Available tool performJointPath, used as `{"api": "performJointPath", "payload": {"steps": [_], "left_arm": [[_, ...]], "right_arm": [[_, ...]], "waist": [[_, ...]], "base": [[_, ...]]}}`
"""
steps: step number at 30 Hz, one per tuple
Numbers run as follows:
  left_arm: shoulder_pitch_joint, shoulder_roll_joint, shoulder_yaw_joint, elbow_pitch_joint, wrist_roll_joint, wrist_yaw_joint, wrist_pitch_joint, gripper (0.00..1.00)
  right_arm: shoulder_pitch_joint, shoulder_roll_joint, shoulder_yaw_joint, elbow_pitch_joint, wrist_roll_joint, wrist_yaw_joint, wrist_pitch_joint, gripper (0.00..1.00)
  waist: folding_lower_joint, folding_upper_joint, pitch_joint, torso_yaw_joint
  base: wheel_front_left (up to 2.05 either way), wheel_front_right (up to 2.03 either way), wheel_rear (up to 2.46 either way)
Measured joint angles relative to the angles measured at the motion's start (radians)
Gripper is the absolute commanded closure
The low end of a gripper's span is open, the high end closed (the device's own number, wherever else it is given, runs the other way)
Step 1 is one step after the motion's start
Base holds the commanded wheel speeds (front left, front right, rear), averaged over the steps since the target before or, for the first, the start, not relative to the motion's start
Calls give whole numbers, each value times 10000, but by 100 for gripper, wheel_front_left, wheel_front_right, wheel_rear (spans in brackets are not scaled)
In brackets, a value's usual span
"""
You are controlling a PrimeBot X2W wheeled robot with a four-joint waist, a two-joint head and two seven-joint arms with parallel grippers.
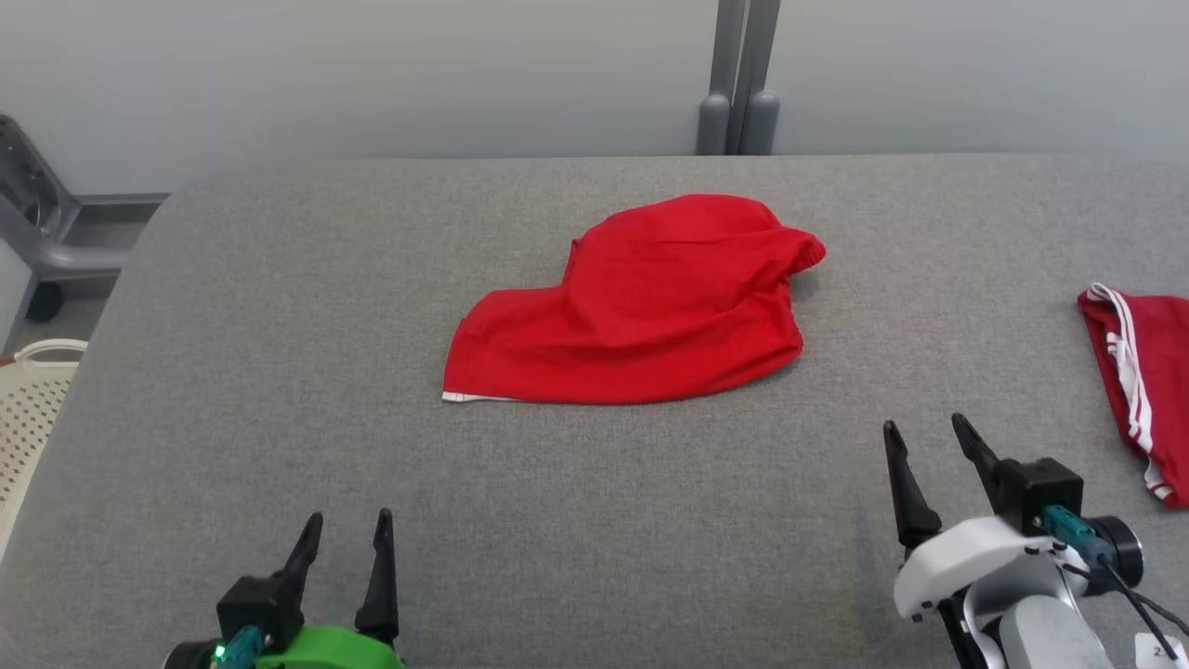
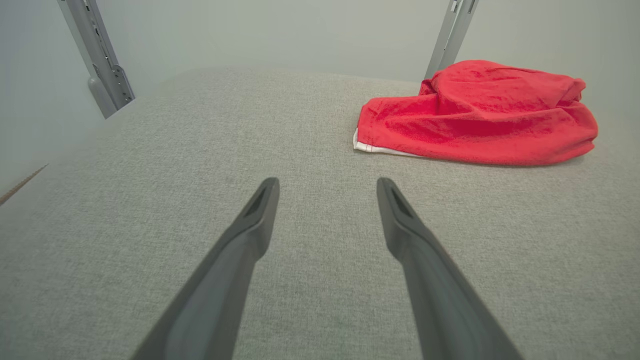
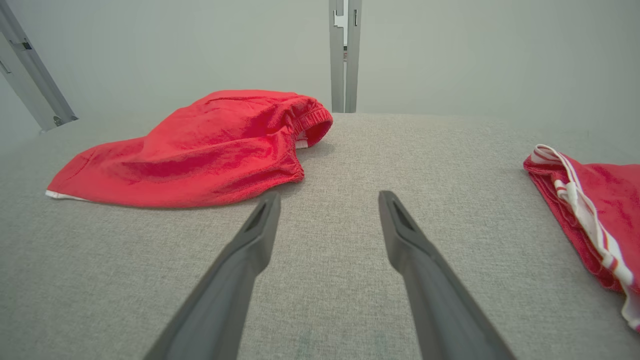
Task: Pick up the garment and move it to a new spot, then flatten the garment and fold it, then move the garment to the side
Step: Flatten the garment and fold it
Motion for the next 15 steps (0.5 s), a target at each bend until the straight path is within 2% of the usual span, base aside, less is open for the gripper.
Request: {"api": "performJointPath", "payload": {"steps": [8, 15], "left_arm": [[-2290, 40, -428, 1104, 77, -174, 387, 0], [-3977, -12, -731, 2265, 61, -249, 502, 0]], "right_arm": [[-1856, -35, 261, 802, -1034, 2, 775, 0], [-3500, -568, 899, 2222, -1513, 2, 882, 0]], "waist": [[0, 0, 914, -88], [1, 0, 1930, -151]], "base": [[0, 0, 0], [0, 0, 0]]}}
